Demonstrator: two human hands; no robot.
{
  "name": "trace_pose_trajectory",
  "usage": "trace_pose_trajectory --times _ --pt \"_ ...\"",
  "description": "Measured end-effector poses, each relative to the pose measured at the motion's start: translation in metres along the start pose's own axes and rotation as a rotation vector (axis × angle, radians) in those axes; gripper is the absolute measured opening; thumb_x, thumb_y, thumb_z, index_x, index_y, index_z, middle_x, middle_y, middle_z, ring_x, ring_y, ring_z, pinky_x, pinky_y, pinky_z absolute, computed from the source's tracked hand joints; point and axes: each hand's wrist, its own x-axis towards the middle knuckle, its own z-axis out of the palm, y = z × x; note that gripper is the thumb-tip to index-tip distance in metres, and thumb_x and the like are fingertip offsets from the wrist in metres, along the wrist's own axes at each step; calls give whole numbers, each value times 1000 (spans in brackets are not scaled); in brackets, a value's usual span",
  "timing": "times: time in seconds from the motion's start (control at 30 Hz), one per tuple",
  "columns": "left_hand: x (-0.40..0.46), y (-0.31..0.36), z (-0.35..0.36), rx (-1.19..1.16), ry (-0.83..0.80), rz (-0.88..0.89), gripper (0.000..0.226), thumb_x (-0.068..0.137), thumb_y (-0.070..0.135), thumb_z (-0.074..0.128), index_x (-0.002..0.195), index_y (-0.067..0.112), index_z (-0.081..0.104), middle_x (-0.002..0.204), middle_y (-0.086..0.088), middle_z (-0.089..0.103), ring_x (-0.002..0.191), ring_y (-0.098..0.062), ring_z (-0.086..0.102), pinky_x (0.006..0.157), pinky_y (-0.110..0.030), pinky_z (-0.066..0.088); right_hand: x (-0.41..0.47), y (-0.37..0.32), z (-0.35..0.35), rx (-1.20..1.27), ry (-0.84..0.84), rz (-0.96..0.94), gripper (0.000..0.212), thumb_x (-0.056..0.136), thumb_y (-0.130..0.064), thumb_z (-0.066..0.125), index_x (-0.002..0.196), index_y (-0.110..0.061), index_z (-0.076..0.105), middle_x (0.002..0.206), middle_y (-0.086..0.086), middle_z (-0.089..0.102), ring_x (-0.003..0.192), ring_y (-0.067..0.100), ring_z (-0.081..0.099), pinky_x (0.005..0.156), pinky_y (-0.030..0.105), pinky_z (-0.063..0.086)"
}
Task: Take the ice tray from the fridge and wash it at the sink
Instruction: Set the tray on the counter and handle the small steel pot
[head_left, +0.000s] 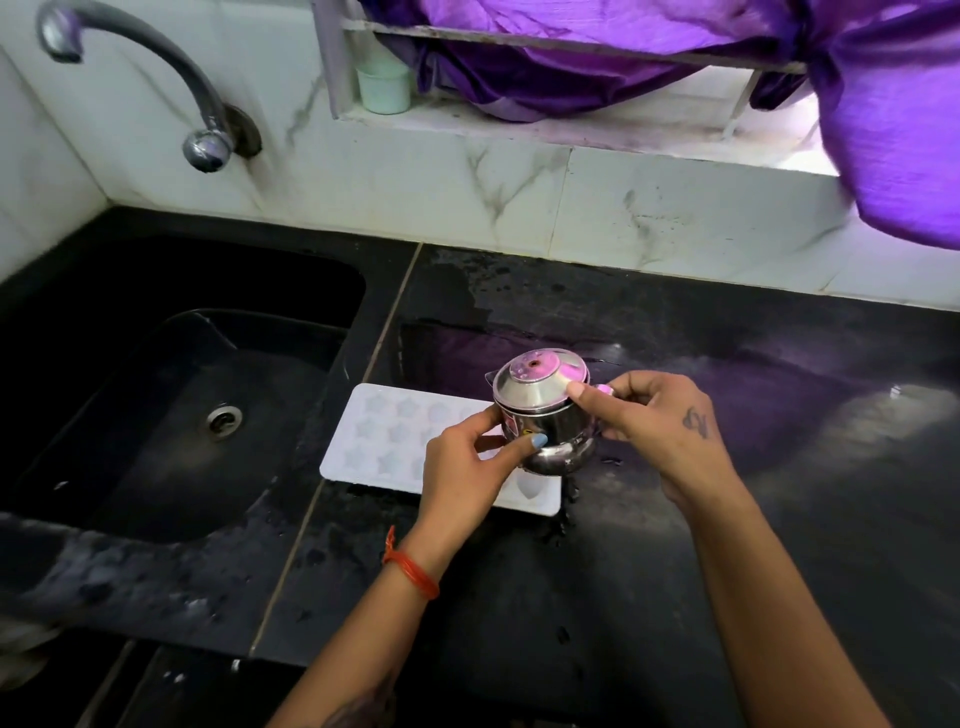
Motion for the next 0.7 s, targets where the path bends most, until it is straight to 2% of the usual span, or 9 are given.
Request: trace_pose_trajectory --times 0.1,0.2,0.33,0.47,0.53,0.6,0.7 --pt "-1 -5 -19 -14 26 -2 29 78 28 75 106 27 70 96 13 73 89 0 67 85 -29 54 1 -9 20 -2 -24 -6 38 55 -63 73 63 -26 70 63 0 70 74 21 69 76 49 56" --pt "-2 -13 -36 -51 41 -10 30 78 28 75 107 25 69 97 12 74 90 -5 68 87 -37 54 1 -16 39 -5 -46 -23 40 52 -66 71 63 -28 69 62 -1 70 73 21 69 77 49 56" --pt "-2 -22 -55 -69 55 -18 35 72 39 72 105 26 69 96 12 73 90 -4 68 89 -35 54 1 -26 61 -60 -56 -57 31 65 -53 76 60 -24 67 58 -4 68 69 17 68 76 46 56" --pt "0 -30 -68 -119 58 -26 20 78 27 74 97 30 68 94 10 74 88 -7 70 87 -42 54 1 -40 78 -154 -42 -84 33 69 -48 77 57 -20 64 59 -2 67 67 16 65 68 35 54" --pt "0 -34 -71 -149 60 -37 23 75 34 74 97 31 68 95 8 74 89 -10 70 87 -44 54 0 -46 84 -222 -51 -107 33 70 -49 75 59 -20 65 60 -4 67 66 14 64 64 30 49" --pt "-1 -38 -73 -184 53 -47 35 69 45 71 100 28 69 98 7 74 90 -13 71 88 -46 54 0 -51 89 -275 -55 -121 35 71 -51 74 62 -18 66 62 -4 67 67 13 63 64 29 47" --pt "-1 -44 -75 -220 41 -63 34 71 44 70 101 29 69 100 8 74 91 -14 71 90 -47 52 -1 -57 94 -352 -52 -132 37 71 -53 73 63 -17 66 63 -3 67 67 14 62 65 30 46"
